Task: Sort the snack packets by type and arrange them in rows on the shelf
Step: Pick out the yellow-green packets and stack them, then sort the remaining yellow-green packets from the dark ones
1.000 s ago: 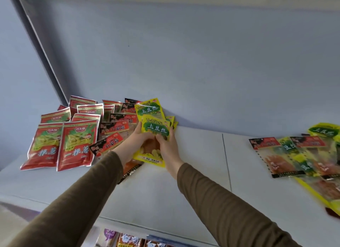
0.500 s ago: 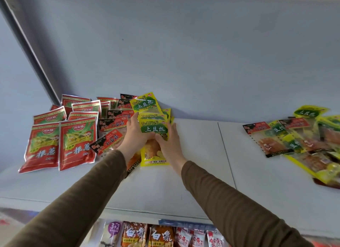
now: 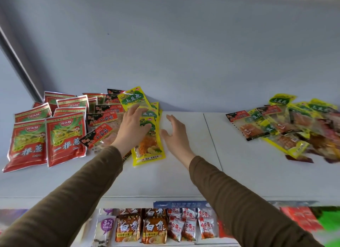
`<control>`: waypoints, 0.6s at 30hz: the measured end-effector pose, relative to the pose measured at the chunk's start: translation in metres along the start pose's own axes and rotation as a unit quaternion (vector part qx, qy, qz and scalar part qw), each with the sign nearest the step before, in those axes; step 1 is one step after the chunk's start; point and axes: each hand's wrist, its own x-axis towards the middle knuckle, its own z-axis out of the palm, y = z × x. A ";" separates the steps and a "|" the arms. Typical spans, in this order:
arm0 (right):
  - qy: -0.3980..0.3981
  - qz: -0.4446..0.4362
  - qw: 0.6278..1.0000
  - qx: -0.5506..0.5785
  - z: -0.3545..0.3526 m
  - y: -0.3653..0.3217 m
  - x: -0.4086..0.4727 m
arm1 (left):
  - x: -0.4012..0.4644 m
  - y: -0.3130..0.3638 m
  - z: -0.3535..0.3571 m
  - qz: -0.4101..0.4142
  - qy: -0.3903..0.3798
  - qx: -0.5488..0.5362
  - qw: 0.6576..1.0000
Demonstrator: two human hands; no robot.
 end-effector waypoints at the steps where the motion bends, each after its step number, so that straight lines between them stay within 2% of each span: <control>1: 0.007 -0.014 0.999 -0.038 -0.011 0.003 -0.003 | 0.000 0.006 0.003 0.022 -0.006 0.007 1.000; 4: 0.024 -0.036 0.990 -0.137 -0.046 0.012 -0.010 | 0.000 0.026 0.017 0.071 -0.040 0.034 0.996; 10: 0.055 -0.044 0.961 -0.266 -0.118 0.045 -0.031 | -0.001 0.074 0.059 0.148 -0.098 0.072 0.981; 18: 0.066 -0.028 0.938 -0.339 -0.220 0.106 -0.067 | -0.010 0.172 0.134 0.184 -0.137 0.071 0.971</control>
